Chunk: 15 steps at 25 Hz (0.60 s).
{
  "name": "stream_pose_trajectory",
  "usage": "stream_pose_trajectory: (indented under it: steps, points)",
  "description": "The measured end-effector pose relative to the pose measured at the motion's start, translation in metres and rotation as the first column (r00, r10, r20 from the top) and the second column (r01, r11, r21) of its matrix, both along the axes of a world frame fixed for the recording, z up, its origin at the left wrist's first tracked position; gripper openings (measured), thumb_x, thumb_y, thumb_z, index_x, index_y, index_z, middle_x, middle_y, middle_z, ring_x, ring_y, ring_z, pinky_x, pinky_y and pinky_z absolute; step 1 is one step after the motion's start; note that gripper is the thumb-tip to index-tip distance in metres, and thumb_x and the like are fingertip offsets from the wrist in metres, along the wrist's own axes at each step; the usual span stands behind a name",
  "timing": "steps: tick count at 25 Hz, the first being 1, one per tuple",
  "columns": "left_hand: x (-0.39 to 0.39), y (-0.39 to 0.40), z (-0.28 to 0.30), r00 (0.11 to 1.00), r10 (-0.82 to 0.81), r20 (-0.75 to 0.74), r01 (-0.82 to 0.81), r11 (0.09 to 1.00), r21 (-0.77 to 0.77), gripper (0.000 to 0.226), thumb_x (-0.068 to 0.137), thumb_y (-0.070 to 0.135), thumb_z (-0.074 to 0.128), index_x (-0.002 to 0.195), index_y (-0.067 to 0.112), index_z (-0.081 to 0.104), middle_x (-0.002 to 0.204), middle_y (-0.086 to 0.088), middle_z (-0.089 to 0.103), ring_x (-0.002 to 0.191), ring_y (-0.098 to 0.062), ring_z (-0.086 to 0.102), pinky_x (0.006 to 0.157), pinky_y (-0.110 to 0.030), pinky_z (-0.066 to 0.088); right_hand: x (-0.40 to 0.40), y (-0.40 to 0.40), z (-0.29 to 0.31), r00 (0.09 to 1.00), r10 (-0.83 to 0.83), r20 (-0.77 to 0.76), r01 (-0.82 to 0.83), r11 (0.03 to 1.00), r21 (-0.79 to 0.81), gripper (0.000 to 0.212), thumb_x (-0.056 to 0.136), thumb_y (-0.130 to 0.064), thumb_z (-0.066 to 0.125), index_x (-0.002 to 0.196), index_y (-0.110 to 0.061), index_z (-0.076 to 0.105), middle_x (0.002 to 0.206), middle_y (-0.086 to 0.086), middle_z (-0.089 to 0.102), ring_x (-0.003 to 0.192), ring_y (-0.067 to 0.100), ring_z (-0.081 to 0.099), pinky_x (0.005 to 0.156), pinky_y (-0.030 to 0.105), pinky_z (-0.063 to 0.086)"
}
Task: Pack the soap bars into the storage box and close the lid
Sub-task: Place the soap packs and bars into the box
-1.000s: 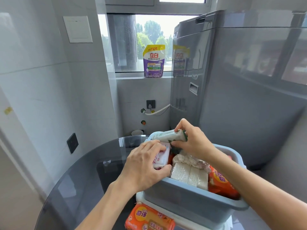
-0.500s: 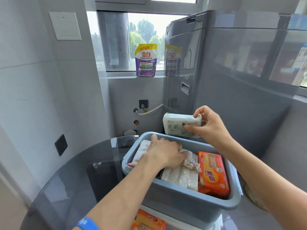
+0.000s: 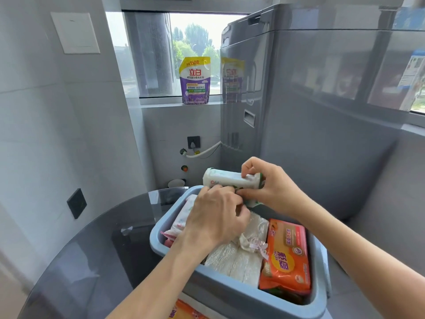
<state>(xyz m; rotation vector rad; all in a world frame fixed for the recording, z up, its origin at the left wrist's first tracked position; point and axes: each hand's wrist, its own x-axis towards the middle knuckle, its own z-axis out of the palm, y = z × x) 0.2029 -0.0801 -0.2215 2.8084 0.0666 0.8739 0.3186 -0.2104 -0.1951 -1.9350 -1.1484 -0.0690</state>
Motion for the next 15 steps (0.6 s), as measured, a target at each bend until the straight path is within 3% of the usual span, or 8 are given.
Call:
stream_pose_trajectory:
  steps: [3, 8, 10, 13, 15]
  points:
    - [-0.004, 0.001, -0.001, 0.994, 0.028, 0.104, -0.029, 0.999, 0.015, 0.037, 0.081, 0.036, 0.048, 0.056, 0.015, 0.067, 0.063, -0.001, 0.063, 0.061, -0.024, 0.054, 0.061, -0.032, 0.039, -0.003, 0.012, 0.013, 0.998, 0.003, 0.056, 0.004, 0.993, -0.119, 0.029, 0.071, -0.03, 0.083, 0.092, -0.035, 0.064, 0.085, -0.006, 0.064, 0.061, 0.01, 0.053, 0.065, 0.032, 0.052]
    - [-0.013, -0.001, 0.004, 0.988, 0.014, 0.153, -0.015, 1.0, 0.002, 0.032, 0.082, 0.031, 0.055, 0.056, 0.016, 0.066, 0.058, 0.002, 0.056, 0.055, -0.017, 0.046, 0.053, -0.031, 0.044, 0.0, 0.009, 0.02, 0.962, 0.042, -0.27, -0.093, 0.98, -0.178, 0.024, 0.076, -0.02, 0.085, 0.093, -0.022, 0.069, 0.077, 0.009, 0.073, 0.06, 0.022, 0.071, 0.05, 0.033, 0.057]
    - [-0.017, 0.001, 0.005, 0.99, 0.018, 0.137, -0.014, 1.0, -0.028, 0.033, 0.083, 0.032, 0.054, 0.057, 0.016, 0.067, 0.056, 0.003, 0.054, 0.054, -0.016, 0.046, 0.052, -0.029, 0.042, 0.0, 0.007, 0.019, 0.959, 0.042, -0.279, -0.108, 0.968, -0.227, 0.024, 0.077, -0.019, 0.084, 0.092, -0.019, 0.065, 0.081, 0.009, 0.074, 0.063, 0.023, 0.073, 0.051, 0.032, 0.058]
    - [-0.02, 0.001, 0.008, 0.993, 0.019, 0.12, -0.014, 0.999, -0.041, 0.032, 0.083, 0.031, 0.056, 0.058, 0.015, 0.066, 0.058, 0.001, 0.059, 0.055, -0.019, 0.05, 0.054, -0.03, 0.043, -0.009, 0.008, 0.016, 0.999, 0.015, -0.037, -0.026, 0.951, -0.308, 0.027, 0.074, -0.025, 0.08, 0.092, -0.026, 0.06, 0.078, 0.004, 0.069, 0.064, 0.024, 0.066, 0.056, 0.036, 0.058]
    - [-0.021, 0.004, 0.012, 1.0, 0.001, 0.007, -0.001, 0.999, -0.035, 0.029, 0.085, 0.032, 0.054, 0.064, 0.016, 0.067, 0.068, 0.0, 0.065, 0.062, -0.021, 0.054, 0.06, -0.032, 0.044, -0.018, 0.006, 0.01, 0.981, 0.014, 0.196, 0.058, 0.932, -0.357, 0.027, 0.076, -0.029, 0.074, 0.096, -0.031, 0.055, 0.074, -0.003, 0.062, 0.066, 0.023, 0.057, 0.06, 0.036, 0.05]
